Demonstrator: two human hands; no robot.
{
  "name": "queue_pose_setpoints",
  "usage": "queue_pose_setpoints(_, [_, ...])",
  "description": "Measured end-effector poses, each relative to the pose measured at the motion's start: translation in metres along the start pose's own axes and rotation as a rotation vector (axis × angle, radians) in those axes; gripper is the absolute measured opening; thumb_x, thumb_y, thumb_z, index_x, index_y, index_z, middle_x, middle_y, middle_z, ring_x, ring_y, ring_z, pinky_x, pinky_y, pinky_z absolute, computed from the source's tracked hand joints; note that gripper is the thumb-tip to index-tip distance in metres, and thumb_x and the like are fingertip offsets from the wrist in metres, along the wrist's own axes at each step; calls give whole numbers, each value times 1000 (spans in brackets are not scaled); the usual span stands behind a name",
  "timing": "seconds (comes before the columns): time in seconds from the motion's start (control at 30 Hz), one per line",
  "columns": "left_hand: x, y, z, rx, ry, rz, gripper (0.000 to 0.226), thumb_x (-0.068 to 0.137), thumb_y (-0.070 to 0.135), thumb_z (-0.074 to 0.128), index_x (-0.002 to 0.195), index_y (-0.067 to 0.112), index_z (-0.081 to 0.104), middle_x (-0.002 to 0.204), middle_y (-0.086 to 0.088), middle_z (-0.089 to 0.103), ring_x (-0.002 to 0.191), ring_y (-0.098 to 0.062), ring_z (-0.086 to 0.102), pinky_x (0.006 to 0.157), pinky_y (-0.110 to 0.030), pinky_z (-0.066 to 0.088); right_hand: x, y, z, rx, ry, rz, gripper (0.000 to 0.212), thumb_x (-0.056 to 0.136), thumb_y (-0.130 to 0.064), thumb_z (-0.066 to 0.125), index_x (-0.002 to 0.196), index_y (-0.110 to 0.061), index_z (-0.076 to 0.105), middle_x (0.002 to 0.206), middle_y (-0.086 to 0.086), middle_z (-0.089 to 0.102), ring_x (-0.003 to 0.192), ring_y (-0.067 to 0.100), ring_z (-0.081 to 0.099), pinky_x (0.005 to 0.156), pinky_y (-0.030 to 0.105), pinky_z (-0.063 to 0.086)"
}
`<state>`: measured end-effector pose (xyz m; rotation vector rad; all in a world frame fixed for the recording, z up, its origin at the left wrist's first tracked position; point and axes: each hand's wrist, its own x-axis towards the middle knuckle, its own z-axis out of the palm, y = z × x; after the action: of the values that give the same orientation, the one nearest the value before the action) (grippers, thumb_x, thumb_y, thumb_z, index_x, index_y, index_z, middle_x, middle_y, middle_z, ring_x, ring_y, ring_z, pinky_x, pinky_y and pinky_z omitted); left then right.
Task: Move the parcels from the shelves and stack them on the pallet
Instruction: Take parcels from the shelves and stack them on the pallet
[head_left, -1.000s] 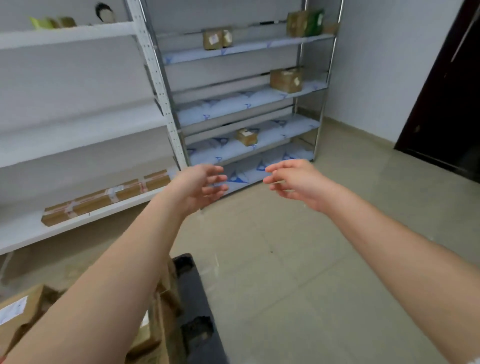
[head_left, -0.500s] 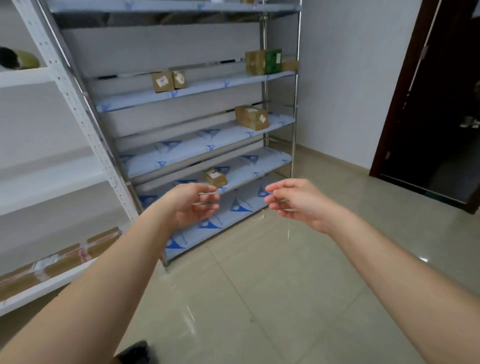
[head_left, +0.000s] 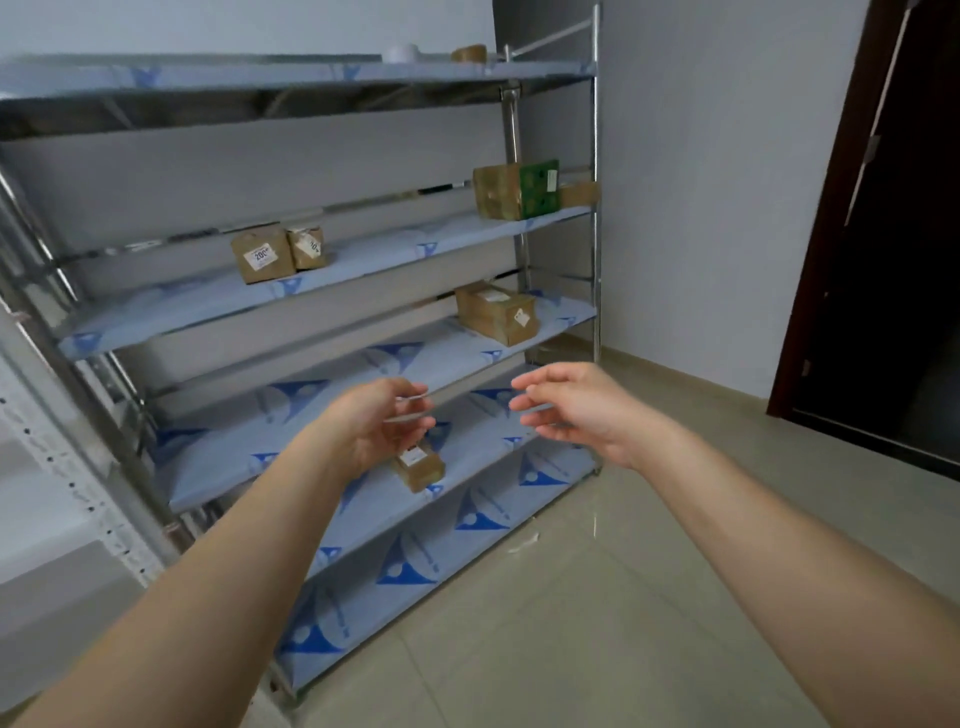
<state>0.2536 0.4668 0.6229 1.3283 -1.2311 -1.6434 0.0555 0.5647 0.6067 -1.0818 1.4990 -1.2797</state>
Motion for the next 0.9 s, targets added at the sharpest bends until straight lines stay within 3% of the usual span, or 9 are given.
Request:
queue_pose_setpoints(0.1, [63, 17, 35, 18, 3, 24, 14, 100, 11, 49, 100, 7, 62, 91, -9, 65, 77, -22, 61, 72, -29, 50, 76, 1, -29, 45, 64, -17, 19, 99, -12, 51, 107, -16, 68, 101, 3, 75, 83, 12, 67, 83, 29, 55])
queue_pose_setpoints(0.2, [130, 46, 74, 71, 56, 157, 16, 100, 13, 51, 109, 8, 63, 99, -9, 67, 80, -22, 65, 63, -27, 52, 159, -5, -66, 118, 179, -105, 22, 98, -6, 49, 96, -17, 69, 100, 5, 72, 81, 12, 64, 78, 26, 53])
queue_pose_setpoints(0.27, [175, 72, 101, 74, 109, 256, 18, 101, 12, 52, 114, 7, 62, 103, -11, 66, 79, -22, 67, 65, -28, 54, 214, -18, -98, 122, 252, -175, 24, 98, -5, 51, 91, -21, 67, 100, 4, 70, 81, 11, 61, 75, 25, 52])
queue_pose_setpoints(0.4, [253, 130, 152, 69, 159, 362, 20, 99, 7, 51, 118, 8, 57, 104, -11, 64, 79, -24, 65, 69, -30, 55, 316, -52, -168, 114, 340, -234, 20, 97, -10, 55, 108, -25, 64, 109, 3, 67, 86, 13, 60, 69, 22, 50])
queue_pose_setpoints(0.53, [323, 185, 185, 70, 159, 431, 24, 97, 6, 54, 120, 12, 53, 108, -12, 64, 81, -25, 67, 74, -33, 57, 409, -83, -202, 119, 334, -222, 29, 97, -11, 54, 122, -25, 59, 108, 0, 64, 93, 14, 60, 85, 32, 54])
queue_pose_setpoints(0.73, [441, 243, 217, 61, 143, 432, 21, 97, 6, 53, 117, 11, 54, 117, -13, 61, 87, -26, 67, 72, -32, 56, 534, -97, -216, 126, 294, -228, 30, 98, -9, 53, 126, -20, 58, 115, 3, 61, 102, 17, 62, 83, 28, 54])
queue_pose_setpoints(0.8, [486, 258, 224, 66, 130, 442, 20, 97, 6, 53, 117, 10, 54, 117, -13, 61, 89, -27, 68, 77, -35, 57, 580, -100, -224, 123, 311, -230, 30, 97, -10, 54, 125, -20, 59, 113, 4, 63, 99, 16, 62, 86, 30, 54])
queue_pose_setpoints(0.9, [554, 284, 231, 69, 116, 443, 23, 98, 9, 54, 121, 11, 53, 114, -12, 61, 93, -27, 68, 73, -34, 56, 648, -109, -237, 103, 330, -214, 32, 96, -13, 57, 127, -20, 59, 110, 3, 64, 94, 14, 61, 86, 32, 54])
